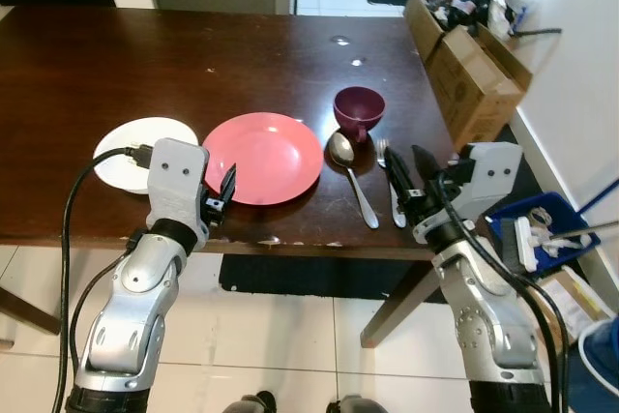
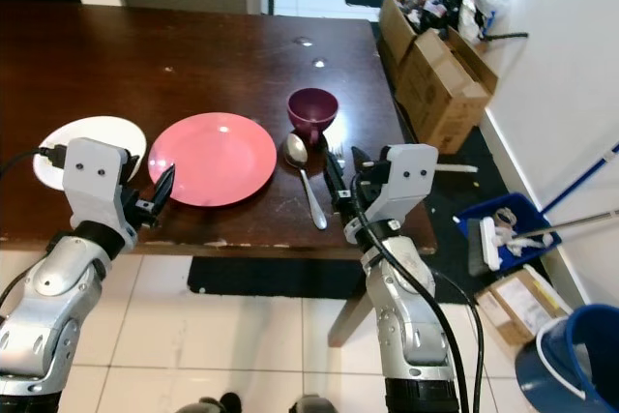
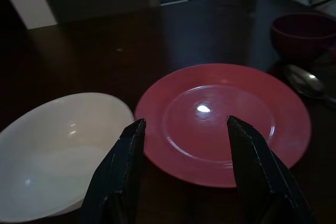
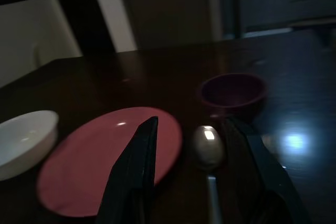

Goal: Setting the table

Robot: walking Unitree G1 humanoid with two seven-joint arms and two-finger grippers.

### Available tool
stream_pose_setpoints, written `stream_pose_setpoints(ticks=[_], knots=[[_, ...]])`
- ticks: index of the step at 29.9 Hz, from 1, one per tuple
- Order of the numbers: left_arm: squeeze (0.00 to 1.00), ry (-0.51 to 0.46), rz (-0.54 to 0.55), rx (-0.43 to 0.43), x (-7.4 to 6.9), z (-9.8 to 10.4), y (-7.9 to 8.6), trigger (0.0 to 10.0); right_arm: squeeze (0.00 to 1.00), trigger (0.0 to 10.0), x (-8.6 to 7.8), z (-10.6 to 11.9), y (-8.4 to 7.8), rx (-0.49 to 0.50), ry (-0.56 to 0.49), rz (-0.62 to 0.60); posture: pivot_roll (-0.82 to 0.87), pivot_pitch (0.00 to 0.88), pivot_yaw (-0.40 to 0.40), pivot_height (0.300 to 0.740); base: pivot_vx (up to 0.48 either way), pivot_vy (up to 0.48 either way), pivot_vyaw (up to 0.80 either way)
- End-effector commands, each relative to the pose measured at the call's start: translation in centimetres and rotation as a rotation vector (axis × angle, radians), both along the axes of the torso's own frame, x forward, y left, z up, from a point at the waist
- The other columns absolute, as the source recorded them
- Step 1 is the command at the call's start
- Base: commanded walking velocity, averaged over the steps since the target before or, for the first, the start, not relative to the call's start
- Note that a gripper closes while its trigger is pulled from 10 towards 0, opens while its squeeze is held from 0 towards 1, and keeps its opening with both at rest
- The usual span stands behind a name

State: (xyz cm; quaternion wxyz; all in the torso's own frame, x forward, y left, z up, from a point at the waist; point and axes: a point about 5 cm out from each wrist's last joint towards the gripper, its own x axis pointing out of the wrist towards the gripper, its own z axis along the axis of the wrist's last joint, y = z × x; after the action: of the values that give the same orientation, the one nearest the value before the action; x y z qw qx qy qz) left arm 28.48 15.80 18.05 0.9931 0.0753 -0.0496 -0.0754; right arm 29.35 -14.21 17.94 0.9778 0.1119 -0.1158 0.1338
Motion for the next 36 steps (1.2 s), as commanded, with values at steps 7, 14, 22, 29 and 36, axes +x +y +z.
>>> stream_pose_setpoints(ticks=[7, 14, 22, 29, 36], knots=[[0.0, 0.019, 0.002, 0.015, 0.09, -0.61, 0.1, 10.0, 0.0, 10.0, 0.08, -0.04, -0.1, 0.01, 0.012, 0.004, -0.11, 0.042, 0.038, 0.74, 0.0, 0.0, 0.78], [0.0, 0.022, 0.006, 0.023, 0.14, -0.72, 0.14, 10.0, 0.0, 10.0, 0.12, -0.03, -0.05, 0.01, 0.011, 0.012, -0.11, 0.038, 0.039, 0.74, 0.0, 0.0, 0.78], [0.0, 0.021, 0.009, 0.028, 0.27, -0.76, 0.23, 10.0, 0.0, 10.0, 0.23, -0.07, 0.15, 0.01, 0.012, 0.023, -0.11, 0.031, 0.041, 0.74, 0.0, 0.0, 0.78], [0.0, 0.021, 0.014, 0.033, 0.35, -0.78, 0.27, 10.0, 0.0, 10.0, 0.28, -0.07, 0.3, 0.008, 0.011, 0.03, -0.11, 0.032, 0.043, 0.74, 0.0, 0.0, 0.78], [0.0, 0.023, 0.019, 0.037, 0.36, -0.82, 0.26, 10.0, 0.0, 10.0, 0.25, -0.14, 0.4, 0.01, 0.013, 0.036, -0.11, 0.032, 0.043, 0.74, 0.0, 0.0, 0.77]])
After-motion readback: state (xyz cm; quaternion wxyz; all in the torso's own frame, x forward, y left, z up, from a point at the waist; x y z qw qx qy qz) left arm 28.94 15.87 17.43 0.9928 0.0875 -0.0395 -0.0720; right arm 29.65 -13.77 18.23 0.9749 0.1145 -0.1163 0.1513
